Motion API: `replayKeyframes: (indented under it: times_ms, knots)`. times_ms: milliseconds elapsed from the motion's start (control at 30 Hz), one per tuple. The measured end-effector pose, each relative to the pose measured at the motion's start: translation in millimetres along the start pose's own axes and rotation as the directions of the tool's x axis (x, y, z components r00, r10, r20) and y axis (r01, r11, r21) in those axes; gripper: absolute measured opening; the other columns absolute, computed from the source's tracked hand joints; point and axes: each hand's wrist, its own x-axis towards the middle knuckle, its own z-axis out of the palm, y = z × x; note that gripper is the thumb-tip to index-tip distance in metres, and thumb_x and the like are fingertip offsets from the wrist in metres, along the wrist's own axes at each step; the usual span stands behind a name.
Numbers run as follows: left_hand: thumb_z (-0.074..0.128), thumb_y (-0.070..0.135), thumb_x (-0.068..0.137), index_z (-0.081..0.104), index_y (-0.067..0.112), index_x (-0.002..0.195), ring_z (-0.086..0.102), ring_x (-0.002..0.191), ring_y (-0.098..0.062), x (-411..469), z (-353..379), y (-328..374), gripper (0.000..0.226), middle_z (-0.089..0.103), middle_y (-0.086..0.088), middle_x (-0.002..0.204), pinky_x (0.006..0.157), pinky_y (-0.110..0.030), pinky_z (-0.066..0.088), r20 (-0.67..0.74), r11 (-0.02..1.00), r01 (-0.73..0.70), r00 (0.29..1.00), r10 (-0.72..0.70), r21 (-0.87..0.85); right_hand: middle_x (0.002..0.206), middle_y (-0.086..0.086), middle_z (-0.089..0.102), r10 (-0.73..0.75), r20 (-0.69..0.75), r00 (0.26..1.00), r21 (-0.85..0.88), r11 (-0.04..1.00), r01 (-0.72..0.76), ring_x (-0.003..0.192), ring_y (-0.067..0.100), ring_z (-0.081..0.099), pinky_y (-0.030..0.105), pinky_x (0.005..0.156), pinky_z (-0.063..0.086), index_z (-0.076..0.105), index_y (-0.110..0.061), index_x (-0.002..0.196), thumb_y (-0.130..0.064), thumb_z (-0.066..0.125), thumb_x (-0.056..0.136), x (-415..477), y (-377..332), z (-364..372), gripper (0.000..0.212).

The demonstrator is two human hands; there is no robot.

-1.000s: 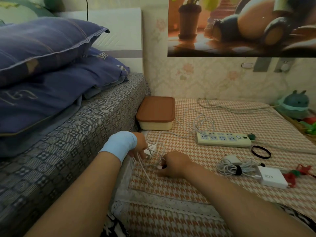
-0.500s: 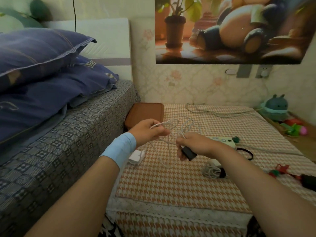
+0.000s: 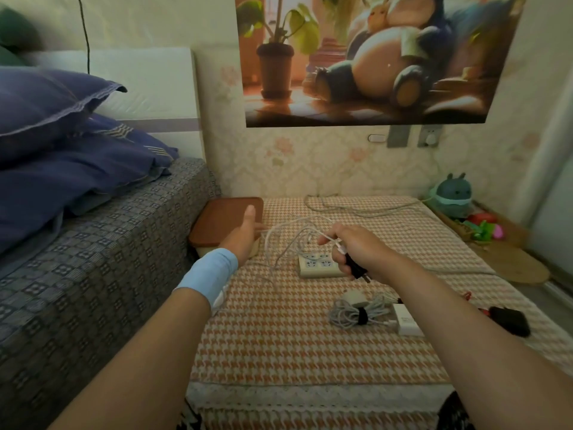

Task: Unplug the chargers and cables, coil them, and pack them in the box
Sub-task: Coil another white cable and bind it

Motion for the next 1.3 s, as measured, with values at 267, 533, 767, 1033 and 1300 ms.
replayKeyframes:
  times_ms: [267, 533, 767, 1033, 1300]
  knots:
    - [0.041, 0.054, 0.096, 0.072, 0.021, 0.102, 0.06, 0.098, -0.032, 0, -4, 7, 0.046, 0.066, -0.003, 0.1, 0.103, -0.051, 0.04, -0.128, 0.659, 0.117, 0.991, -0.031, 0.743, 0.081, 0.007, 0.059, -0.027, 0.154, 0.988, -0.072, 0.997, 0.039, 0.068, 0.022, 0.059, 0.038, 0.063, 0.053, 0.053, -0.013, 0.142, -0.004, 0.038, 0.107, -7, 5, -12, 0.039]
    - [0.068, 0.056, 0.08, 0.026, 0.03, 0.152, 0.033, 0.141, -0.016, -56, 34, 45, 0.087, 0.033, 0.004, 0.155, 0.112, -0.036, 0.032, 0.368, 0.921, -0.373, 0.876, 0.311, 0.112, 0.078, 0.01, 0.063, 0.009, 0.208, 0.978, -0.124, 0.992, 0.017, 0.07, 0.024, 0.066, 0.049, 0.08, 0.058, 0.062, 0.0, 0.101, -0.004, 0.043, 0.104, -10, -3, -5, 0.019]
    - [0.066, 0.013, 0.088, 0.049, 0.012, 0.129, 0.056, 0.074, -0.018, -35, 50, 35, 0.045, 0.056, -0.001, 0.082, 0.069, -0.035, 0.051, 0.282, 0.92, -0.286, 0.936, 0.209, 0.269, 0.07, 0.01, 0.055, 0.018, 0.193, 0.981, 0.015, 1.0, -0.021, 0.07, 0.029, 0.055, 0.05, 0.073, 0.054, 0.052, -0.008, 0.09, -0.003, 0.033, 0.101, -5, -3, -3, 0.022]
    - [0.052, 0.033, 0.1, 0.068, 0.009, 0.087, 0.048, 0.038, -0.015, -44, 41, 40, 0.032, 0.048, 0.001, 0.051, 0.042, -0.024, 0.041, 0.347, 0.975, -0.222, 0.915, 0.204, 0.012, 0.051, 0.003, 0.035, 0.073, 0.077, 0.994, 0.017, 0.997, -0.075, 0.046, 0.023, 0.036, 0.035, 0.056, 0.037, 0.043, -0.017, 0.068, -0.014, 0.032, 0.092, -5, -11, 0, 0.026]
    - [0.05, 0.032, 0.101, 0.067, 0.013, 0.085, 0.022, 0.04, -0.01, -37, 32, 41, 0.03, 0.032, 0.006, 0.049, 0.043, -0.022, 0.019, 0.299, 0.978, -0.149, 0.936, 0.187, -0.144, 0.093, 0.006, 0.074, -0.019, 0.187, 0.982, -0.082, 0.996, 0.035, 0.066, 0.012, 0.063, 0.03, 0.066, 0.052, 0.071, -0.006, 0.107, -0.022, 0.057, 0.103, -11, -12, 8, 0.022]
